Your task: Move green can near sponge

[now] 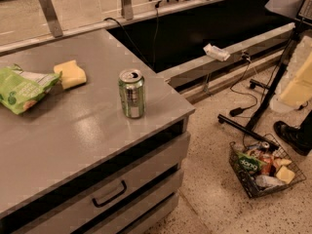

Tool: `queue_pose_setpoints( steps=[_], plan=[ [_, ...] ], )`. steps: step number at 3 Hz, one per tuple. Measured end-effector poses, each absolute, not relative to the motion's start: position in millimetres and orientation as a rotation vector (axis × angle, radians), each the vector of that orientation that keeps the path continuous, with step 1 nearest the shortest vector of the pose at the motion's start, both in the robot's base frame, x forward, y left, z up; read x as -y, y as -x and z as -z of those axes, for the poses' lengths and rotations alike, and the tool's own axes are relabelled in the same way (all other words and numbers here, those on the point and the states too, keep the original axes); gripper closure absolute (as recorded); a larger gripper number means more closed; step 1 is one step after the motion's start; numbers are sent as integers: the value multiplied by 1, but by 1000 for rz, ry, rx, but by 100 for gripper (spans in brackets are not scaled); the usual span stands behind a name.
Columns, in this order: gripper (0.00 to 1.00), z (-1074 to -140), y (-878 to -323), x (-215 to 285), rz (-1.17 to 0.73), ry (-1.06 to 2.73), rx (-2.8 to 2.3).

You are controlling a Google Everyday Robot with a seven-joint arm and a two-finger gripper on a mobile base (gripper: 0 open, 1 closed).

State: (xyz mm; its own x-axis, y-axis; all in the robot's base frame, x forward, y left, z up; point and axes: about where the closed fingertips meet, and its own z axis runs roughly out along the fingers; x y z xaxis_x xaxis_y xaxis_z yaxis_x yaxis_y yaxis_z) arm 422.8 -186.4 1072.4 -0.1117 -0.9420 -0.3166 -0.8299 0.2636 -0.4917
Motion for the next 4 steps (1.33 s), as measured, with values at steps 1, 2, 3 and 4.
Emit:
queue_pose_setpoints(
  steps=[1,2,3,4],
  plan=[
    [0,-1073,-423,186,256,1597,-1970],
    [0,-1062,-442,167,156,1620,-1943],
    [0,-1042,-480,138,-30,1594,-1901],
    [0,-1018,-518,104,-198,1574,-1847]
  ],
)
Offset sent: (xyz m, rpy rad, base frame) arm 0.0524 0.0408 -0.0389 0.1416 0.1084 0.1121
